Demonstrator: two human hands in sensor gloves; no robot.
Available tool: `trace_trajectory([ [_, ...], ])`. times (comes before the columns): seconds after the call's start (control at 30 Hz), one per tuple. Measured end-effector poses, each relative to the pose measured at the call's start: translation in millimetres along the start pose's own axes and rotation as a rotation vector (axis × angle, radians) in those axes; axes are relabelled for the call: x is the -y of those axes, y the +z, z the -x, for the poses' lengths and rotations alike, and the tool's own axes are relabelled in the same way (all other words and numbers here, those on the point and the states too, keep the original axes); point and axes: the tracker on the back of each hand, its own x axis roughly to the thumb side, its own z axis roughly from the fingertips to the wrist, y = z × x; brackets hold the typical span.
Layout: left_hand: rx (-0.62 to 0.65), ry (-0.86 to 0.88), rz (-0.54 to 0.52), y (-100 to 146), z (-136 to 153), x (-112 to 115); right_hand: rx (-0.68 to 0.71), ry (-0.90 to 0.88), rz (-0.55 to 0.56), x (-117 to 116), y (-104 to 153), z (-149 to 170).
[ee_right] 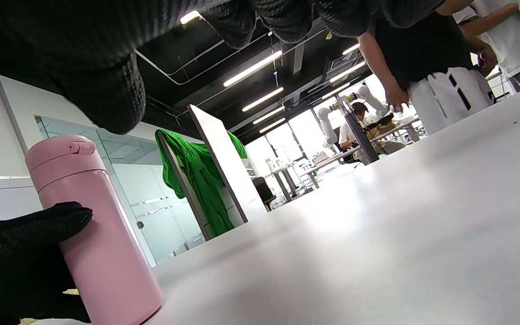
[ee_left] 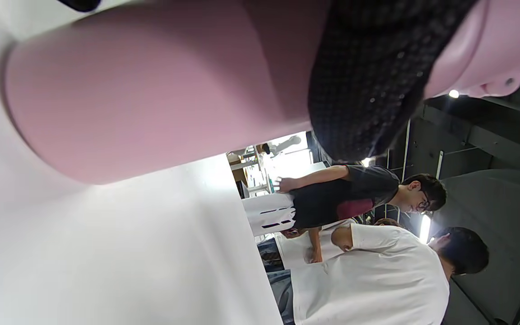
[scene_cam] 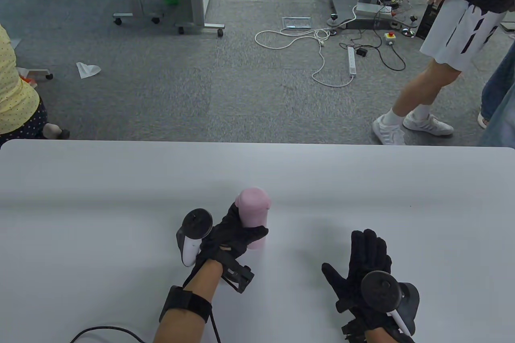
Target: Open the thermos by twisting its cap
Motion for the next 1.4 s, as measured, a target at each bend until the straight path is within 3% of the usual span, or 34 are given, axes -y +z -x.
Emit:
trace_trajectory([
  [0.27, 0.031, 0.004, -0.028, 17, -9, -5, 0.003, -0.015, -0.004, 0, 0, 0],
  [0.77, 0.069, -0.011, -0.05, 76, -34, -11, 0.05, -0.032, -0.044, -9, 3, -8],
  [1.1, 0.108, 0.044, -0.045, 91, -32, 9, 0.076, -0.068, -0.053, -12, 4, -15],
  [1.4, 0.142, 0.029, -0.017, 93, -31, 14, 0.125, -0.173, -0.053, -12, 3, -34],
])
